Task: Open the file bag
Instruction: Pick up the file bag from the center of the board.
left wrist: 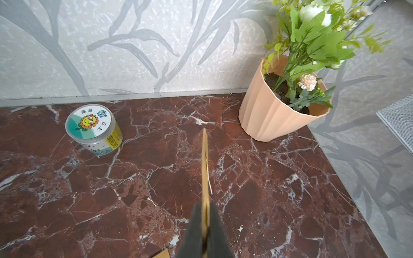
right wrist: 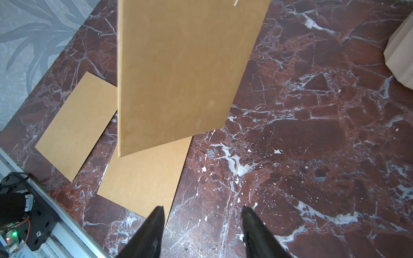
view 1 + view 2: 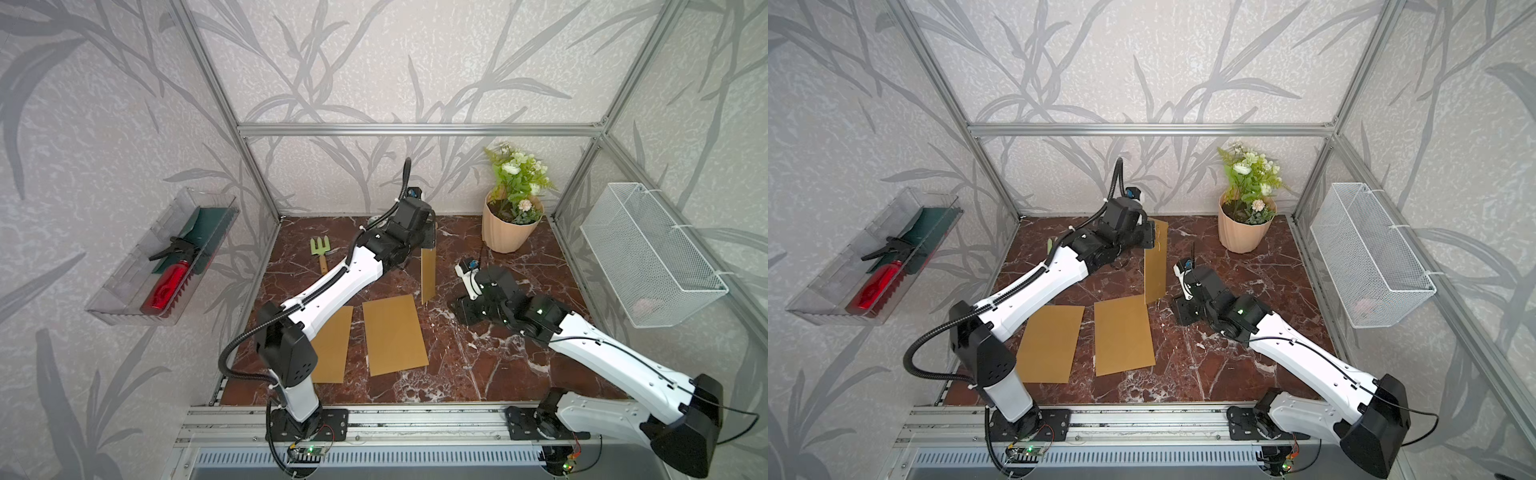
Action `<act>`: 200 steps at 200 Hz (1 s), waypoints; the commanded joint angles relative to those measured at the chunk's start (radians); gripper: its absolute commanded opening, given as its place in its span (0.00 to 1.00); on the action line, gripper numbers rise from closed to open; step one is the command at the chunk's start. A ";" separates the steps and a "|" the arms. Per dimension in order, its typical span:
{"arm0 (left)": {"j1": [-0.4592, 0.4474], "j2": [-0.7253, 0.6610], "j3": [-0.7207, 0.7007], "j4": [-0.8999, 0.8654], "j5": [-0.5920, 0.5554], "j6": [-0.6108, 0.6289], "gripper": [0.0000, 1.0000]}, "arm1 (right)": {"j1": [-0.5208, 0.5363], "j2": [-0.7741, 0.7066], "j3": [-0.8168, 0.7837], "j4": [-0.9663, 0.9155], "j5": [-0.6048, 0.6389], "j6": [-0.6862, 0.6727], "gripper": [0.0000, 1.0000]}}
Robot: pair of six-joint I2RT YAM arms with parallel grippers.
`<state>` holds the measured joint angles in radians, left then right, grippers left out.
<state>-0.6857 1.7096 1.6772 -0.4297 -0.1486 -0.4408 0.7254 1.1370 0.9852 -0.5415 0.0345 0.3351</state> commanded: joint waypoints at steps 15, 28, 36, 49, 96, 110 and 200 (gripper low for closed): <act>0.021 -0.132 -0.171 0.225 0.082 0.002 0.00 | -0.147 -0.051 -0.052 0.077 -0.179 -0.006 0.58; 0.027 -0.167 -0.227 0.275 0.108 -0.002 0.00 | -0.205 -0.052 -0.065 0.109 -0.244 -0.006 0.59; 0.031 -0.185 -0.260 0.307 0.127 -0.005 0.00 | -0.237 -0.050 -0.071 0.128 -0.280 -0.006 0.59; 0.037 -0.212 -0.316 0.367 0.168 -0.009 0.00 | -0.284 -0.041 -0.075 0.153 -0.336 -0.005 0.59; 0.059 -0.268 -0.470 0.571 0.322 -0.044 0.00 | -0.414 -0.019 -0.107 0.267 -0.521 0.002 0.61; 0.064 -0.276 -0.508 0.626 0.362 -0.056 0.00 | -0.441 -0.012 -0.116 0.302 -0.560 0.004 0.62; 0.091 -0.293 -0.663 0.920 0.581 -0.114 0.00 | -0.575 0.066 -0.168 0.500 -0.792 0.044 0.63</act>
<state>-0.5999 1.4593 1.0332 0.3698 0.3561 -0.5461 0.1787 1.1828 0.8478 -0.1631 -0.6464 0.3508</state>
